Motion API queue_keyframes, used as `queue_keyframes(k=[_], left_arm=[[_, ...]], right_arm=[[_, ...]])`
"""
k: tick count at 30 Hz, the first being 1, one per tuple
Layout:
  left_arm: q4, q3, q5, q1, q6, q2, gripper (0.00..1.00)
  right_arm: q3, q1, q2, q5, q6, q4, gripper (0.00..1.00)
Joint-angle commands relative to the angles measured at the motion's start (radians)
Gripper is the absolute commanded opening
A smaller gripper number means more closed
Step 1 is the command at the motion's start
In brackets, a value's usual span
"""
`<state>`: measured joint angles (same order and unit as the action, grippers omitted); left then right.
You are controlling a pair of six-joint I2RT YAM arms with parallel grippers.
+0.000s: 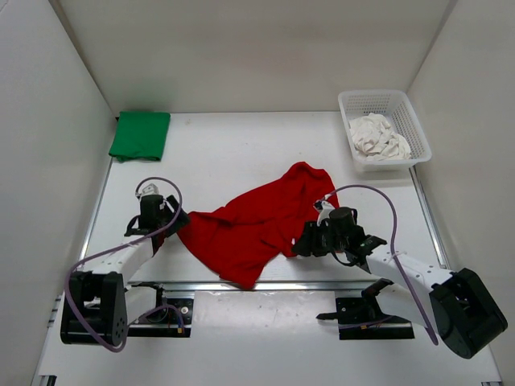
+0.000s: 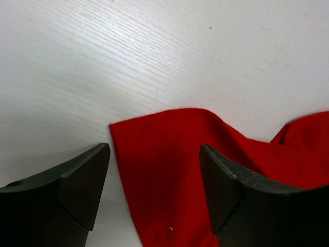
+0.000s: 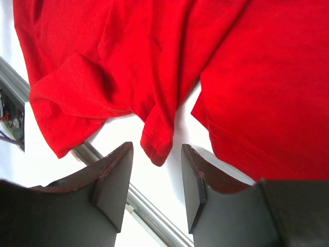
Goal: Fold and stack the t-shirts
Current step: Flatten out the tshirt
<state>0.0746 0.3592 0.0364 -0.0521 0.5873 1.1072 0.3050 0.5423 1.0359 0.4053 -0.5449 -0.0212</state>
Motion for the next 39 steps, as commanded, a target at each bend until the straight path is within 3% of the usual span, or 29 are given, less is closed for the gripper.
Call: queue_keyframes(k=[1, 2, 4, 12, 14, 17, 21, 24, 28, 30, 31, 33, 35, 37, 39], left_arm=[[0.024, 0.029, -0.027, -0.005, -0.004, 0.052, 0.8], [0.014, 0.033, -0.023, -0.002, 0.002, 0.071, 0.8], [-0.001, 0.037, -0.013, -0.012, 0.003, 0.094, 0.71], [-0.035, 0.015, -0.016, -0.006, 0.023, 0.06, 0.08], [-0.038, 0.021, -0.027, -0.005, 0.026, 0.025, 0.0], [-0.027, 0.116, -0.02, -0.053, 0.009, -0.01, 0.0], [-0.042, 0.299, -0.032, -0.092, 0.022, 0.08, 0.0], [-0.03, 0.533, -0.061, -0.094, 0.017, 0.216, 0.0], [0.103, 0.998, -0.133, -0.072, 0.002, 0.419, 0.0], [0.184, 1.261, -0.158, -0.045, 0.014, 0.48, 0.0], [0.197, 1.315, -0.177, -0.035, 0.023, 0.499, 0.0], [0.195, 1.44, -0.197, -0.002, 0.045, 0.499, 0.0], [0.166, 1.439, -0.233, 0.039, 0.077, 0.45, 0.0], [0.096, 1.336, -0.262, 0.095, 0.112, 0.368, 0.0], [-0.022, 1.145, -0.23, 0.132, 0.105, 0.254, 0.0]], right_arm=[[-0.024, -0.008, 0.03, 0.067, -0.013, -0.103, 0.4], [-0.024, -0.01, 0.035, 0.07, -0.015, -0.121, 0.38], [-0.012, 0.007, 0.035, 0.052, -0.015, -0.137, 0.29], [-0.003, -0.027, 0.053, 0.063, -0.012, -0.163, 0.04], [0.014, -0.031, 0.02, 0.053, -0.016, -0.143, 0.0], [0.069, -0.062, 0.004, 0.055, -0.009, -0.119, 0.0], [0.219, -0.171, 0.056, 0.095, 0.008, -0.105, 0.0], [0.513, -0.24, 0.22, 0.069, 0.092, 0.004, 0.0], [1.035, -0.395, 0.469, 0.092, 0.145, 0.145, 0.0], [1.499, -0.445, 0.646, 0.118, 0.187, 0.335, 0.0], [1.646, -0.452, 0.695, 0.116, 0.201, 0.401, 0.0], [2.232, -0.476, 0.904, 0.17, 0.209, 0.608, 0.0], [2.489, -0.53, 0.982, 0.26, 0.125, 0.615, 0.0], [2.378, -0.591, 0.899, 0.381, 0.03, 0.509, 0.01], [2.087, -0.581, 0.705, 0.391, 0.071, 0.402, 0.0]])
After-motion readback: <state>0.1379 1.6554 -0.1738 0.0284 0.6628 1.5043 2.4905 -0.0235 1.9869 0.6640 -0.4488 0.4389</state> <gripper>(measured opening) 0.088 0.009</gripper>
